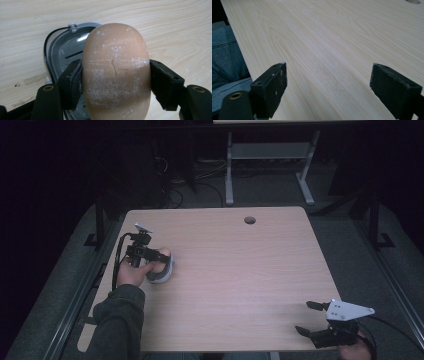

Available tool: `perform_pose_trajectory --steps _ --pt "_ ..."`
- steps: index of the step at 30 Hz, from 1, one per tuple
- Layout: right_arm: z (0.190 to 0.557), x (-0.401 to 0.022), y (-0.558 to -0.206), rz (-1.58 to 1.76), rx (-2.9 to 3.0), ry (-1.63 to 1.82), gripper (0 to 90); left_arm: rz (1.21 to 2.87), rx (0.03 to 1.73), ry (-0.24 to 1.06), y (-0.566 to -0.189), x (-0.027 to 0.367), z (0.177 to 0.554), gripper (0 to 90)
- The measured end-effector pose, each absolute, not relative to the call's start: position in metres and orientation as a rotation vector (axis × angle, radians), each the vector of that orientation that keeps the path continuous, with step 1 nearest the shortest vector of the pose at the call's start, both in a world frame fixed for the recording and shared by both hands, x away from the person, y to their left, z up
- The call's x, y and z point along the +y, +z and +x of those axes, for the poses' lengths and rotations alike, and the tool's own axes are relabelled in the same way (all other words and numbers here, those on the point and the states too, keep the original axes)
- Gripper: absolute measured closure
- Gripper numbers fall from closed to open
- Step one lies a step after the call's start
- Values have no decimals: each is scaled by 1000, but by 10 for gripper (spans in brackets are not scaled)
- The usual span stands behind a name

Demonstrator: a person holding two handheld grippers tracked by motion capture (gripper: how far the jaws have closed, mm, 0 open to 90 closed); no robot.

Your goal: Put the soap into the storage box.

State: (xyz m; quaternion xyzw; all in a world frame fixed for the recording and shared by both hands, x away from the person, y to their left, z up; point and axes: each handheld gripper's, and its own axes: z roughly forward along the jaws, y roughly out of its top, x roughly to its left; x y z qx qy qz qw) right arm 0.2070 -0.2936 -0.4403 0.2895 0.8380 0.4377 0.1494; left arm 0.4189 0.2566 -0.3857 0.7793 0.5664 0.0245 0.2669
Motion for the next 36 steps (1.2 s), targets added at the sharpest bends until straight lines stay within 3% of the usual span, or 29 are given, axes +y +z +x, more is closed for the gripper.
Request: perform_pose_trajectory --steps 19,36 --pt "207 -293 -440 831 2413 1255 138 2146 1606 158 -397 250 419 319" --pt "207 -293 -441 830 2416 1255 138 2153 1620 162 -397 248 420 314"
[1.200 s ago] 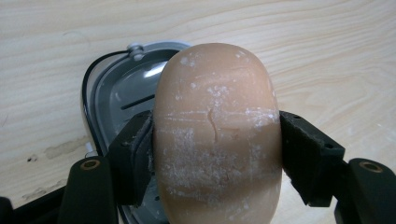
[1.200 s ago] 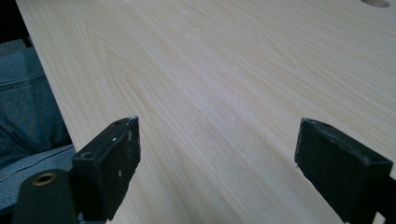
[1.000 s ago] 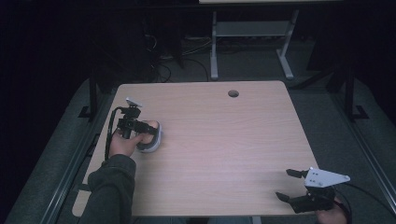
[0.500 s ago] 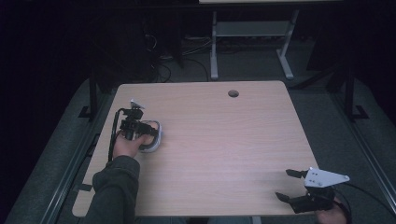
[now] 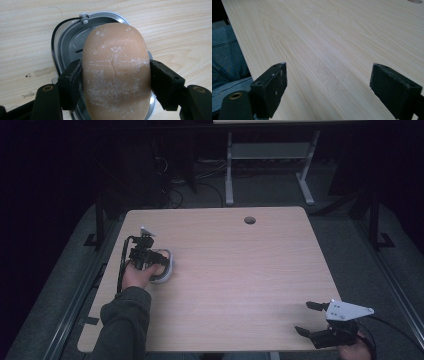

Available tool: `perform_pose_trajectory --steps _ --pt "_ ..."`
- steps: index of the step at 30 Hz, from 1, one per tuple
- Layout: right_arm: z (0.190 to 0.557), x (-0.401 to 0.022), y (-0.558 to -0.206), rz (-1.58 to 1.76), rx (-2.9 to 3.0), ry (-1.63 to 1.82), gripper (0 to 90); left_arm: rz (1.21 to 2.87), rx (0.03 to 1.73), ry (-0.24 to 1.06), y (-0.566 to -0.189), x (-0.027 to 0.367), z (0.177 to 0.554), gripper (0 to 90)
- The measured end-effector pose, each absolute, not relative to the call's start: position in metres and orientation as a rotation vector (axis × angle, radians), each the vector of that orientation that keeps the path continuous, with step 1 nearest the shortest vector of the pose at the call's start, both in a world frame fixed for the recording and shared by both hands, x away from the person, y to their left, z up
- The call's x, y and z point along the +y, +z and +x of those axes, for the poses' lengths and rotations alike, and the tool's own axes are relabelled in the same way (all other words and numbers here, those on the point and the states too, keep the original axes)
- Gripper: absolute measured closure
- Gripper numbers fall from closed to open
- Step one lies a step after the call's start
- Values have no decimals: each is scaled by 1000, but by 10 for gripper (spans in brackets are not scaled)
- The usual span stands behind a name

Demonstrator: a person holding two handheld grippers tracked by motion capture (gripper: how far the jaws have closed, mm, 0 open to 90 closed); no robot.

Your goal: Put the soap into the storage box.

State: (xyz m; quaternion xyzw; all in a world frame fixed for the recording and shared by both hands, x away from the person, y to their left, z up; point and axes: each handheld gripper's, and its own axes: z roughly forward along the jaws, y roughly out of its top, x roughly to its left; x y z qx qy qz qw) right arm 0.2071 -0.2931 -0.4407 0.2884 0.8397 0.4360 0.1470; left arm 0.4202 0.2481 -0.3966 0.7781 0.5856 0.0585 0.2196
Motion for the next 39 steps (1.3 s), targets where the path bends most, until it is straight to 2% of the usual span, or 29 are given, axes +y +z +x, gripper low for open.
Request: perform_pose_trajectory --steps 8,13,17,18,20,39 --pt "207 -293 -441 823 2416 1254 138 2119 1604 168 -390 250 417 323" --pt "207 -292 -440 821 2415 1255 138 2129 1602 177 -389 251 416 299" --pt "207 -292 -441 822 2416 1254 138 2103 1595 175 -387 251 414 304" --pt "207 -292 -441 823 2417 1252 138 2092 1573 156 -385 251 414 331" --pt "207 -292 -441 824 2417 1252 138 2098 1583 179 -384 250 413 293" --pt "207 -290 -441 810 2421 1247 138 2072 1537 143 -379 254 408 293"
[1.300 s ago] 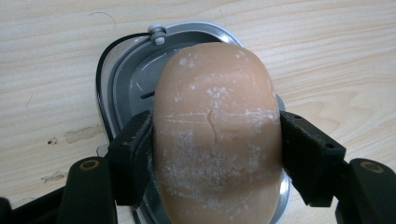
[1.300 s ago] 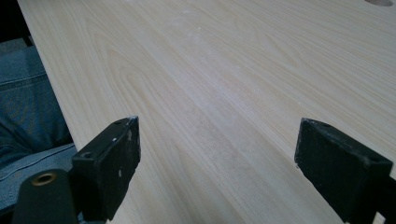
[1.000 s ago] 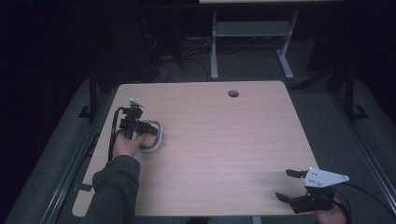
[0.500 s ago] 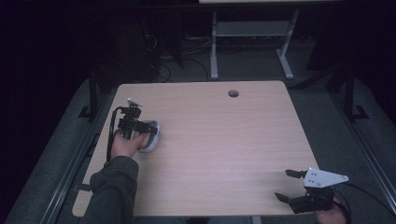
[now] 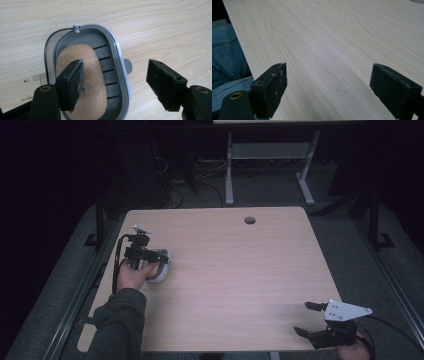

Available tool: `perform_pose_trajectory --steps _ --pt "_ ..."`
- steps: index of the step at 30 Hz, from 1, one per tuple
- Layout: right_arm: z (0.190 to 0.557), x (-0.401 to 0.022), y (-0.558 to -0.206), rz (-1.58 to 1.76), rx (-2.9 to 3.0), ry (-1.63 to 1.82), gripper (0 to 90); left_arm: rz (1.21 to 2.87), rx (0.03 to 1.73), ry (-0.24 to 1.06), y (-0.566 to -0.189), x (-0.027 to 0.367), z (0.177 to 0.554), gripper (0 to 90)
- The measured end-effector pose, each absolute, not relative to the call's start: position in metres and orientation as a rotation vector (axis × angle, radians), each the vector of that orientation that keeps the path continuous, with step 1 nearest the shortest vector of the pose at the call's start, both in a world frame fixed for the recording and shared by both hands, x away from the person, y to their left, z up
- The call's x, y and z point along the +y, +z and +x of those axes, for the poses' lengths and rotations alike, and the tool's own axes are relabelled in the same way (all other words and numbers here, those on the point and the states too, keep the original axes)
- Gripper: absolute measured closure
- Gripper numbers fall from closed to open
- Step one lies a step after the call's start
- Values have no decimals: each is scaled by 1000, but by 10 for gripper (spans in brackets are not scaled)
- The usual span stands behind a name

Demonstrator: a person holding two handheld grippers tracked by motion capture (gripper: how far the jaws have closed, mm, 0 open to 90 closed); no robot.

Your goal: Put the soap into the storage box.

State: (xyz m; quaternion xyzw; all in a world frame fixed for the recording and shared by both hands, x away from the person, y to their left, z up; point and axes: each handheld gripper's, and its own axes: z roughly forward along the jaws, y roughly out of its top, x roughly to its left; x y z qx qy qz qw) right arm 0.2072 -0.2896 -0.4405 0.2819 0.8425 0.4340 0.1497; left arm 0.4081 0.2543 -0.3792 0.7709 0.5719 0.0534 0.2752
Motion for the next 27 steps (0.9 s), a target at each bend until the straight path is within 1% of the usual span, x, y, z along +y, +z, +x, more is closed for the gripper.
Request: perform_pose_trajectory --steps 18,27 --pt "208 -289 -441 813 2425 1239 138 2031 1438 91 -371 251 401 286" --pt "208 -289 -441 814 2425 1235 138 1976 1371 31 -363 250 396 280"
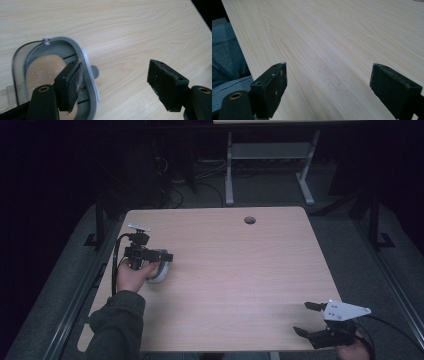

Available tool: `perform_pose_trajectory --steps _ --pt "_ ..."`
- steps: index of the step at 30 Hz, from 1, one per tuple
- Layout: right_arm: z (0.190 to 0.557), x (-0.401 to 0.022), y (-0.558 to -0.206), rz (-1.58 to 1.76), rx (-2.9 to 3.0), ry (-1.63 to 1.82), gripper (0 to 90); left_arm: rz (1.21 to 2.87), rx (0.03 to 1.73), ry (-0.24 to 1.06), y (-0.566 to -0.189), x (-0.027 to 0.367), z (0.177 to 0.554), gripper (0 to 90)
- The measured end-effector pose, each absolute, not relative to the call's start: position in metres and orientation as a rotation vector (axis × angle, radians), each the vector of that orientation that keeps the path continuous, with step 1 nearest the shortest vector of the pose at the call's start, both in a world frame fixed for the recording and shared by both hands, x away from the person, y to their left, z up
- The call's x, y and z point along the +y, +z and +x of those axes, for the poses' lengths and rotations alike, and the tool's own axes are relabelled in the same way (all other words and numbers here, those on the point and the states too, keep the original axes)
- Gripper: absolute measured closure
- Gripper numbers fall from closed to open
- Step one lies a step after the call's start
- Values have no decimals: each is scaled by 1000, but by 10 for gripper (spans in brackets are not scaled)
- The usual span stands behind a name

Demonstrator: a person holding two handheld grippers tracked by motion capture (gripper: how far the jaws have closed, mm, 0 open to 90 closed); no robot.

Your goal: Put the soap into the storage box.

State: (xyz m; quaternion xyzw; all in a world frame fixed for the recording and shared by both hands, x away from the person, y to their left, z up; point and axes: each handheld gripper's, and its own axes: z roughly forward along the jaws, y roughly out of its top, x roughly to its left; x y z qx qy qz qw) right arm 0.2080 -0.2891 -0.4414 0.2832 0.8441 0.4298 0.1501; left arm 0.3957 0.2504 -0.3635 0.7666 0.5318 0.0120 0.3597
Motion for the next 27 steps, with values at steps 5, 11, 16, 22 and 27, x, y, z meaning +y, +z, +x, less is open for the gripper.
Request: perform_pose_trajectory --steps 5,11,16,22,27 --pt "208 -289 -441 814 2425 1234 138 1970 1345 15 -362 250 394 273" --pt "208 -289 -442 813 2425 1231 138 1953 1308 -6 -360 248 389 268" --pt "208 -289 -442 813 2426 1228 138 1943 1278 -29 -361 248 386 262" --pt "208 -289 -441 813 2424 1227 138 1933 1261 -44 -360 247 384 262" --pt "208 -289 -442 813 2426 1225 138 1929 1239 -53 -359 245 381 262"
